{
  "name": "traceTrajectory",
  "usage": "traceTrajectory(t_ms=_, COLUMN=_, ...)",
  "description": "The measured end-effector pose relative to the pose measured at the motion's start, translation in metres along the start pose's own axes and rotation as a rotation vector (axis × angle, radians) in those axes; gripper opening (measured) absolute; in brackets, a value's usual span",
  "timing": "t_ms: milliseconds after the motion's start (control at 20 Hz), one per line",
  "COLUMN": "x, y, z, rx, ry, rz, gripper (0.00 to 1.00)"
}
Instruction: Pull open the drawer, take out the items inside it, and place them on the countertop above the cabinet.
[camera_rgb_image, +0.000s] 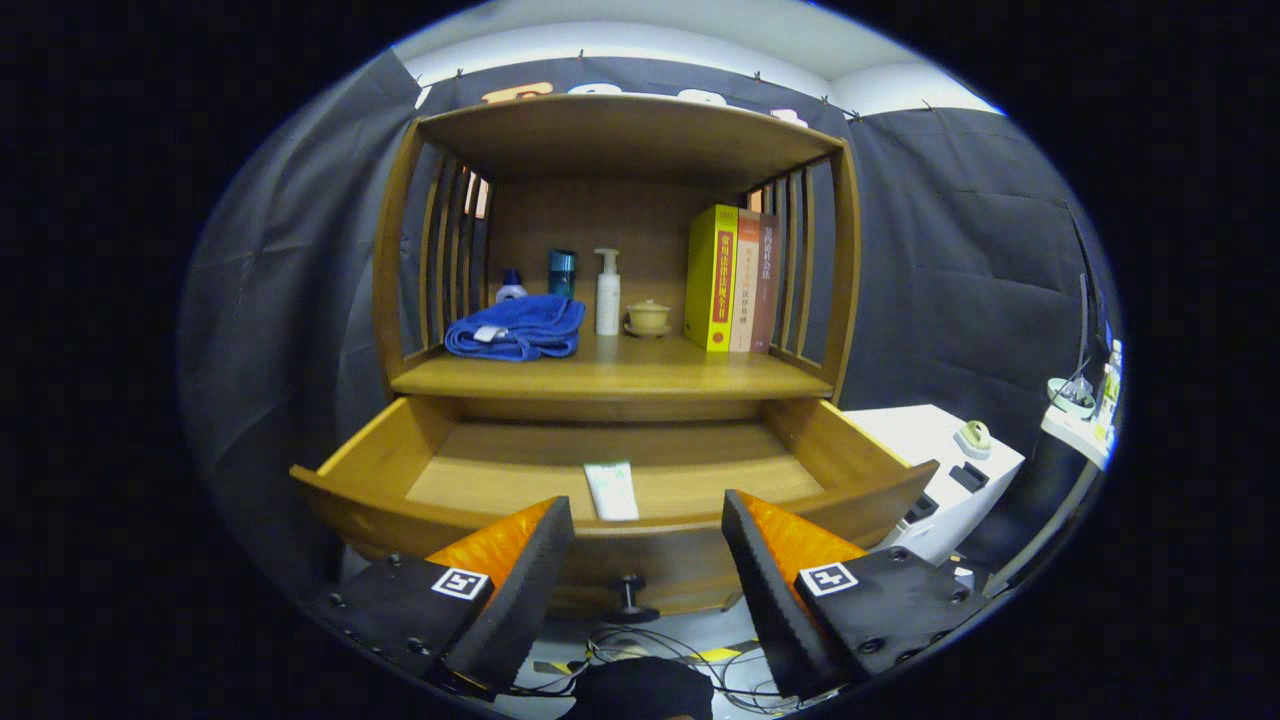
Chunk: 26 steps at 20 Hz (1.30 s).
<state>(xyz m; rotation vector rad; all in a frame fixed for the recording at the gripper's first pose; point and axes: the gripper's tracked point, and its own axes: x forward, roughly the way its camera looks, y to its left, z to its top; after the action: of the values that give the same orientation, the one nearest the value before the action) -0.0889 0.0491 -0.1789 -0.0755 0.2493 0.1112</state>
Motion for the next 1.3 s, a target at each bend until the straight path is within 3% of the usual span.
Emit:
traceTrajectory(t_ms=250, x=0.042, y=-0.015, z=0.042, rx=0.076, ry=0.008, rz=-0.052, gripper=0.97)
traceTrajectory(t_ms=400, x=0.072, y=-0.002, z=0.053, rx=0.099, ry=0.067, rz=-0.006, gripper=0.97)
traceTrajectory(t_ms=550, x=0.098, y=0.012, z=0.048, rx=0.033, ry=0.183, rz=0.063, gripper=0.98)
traceTrajectory(t_ms=800, x=0.136, y=0.043, z=0.016, rx=-0.035, ry=0.406, rz=0.189, gripper=0.98)
traceTrajectory(t_ms=1100, x=0.16, y=0.054, z=-0.03, rx=-0.061, ry=0.634, rz=0.224, gripper=0.98)
traceTrajectory(t_ms=1300, x=0.167, y=0.054, z=-0.07, rx=-0.038, ry=0.759, rz=0.204, gripper=0.98)
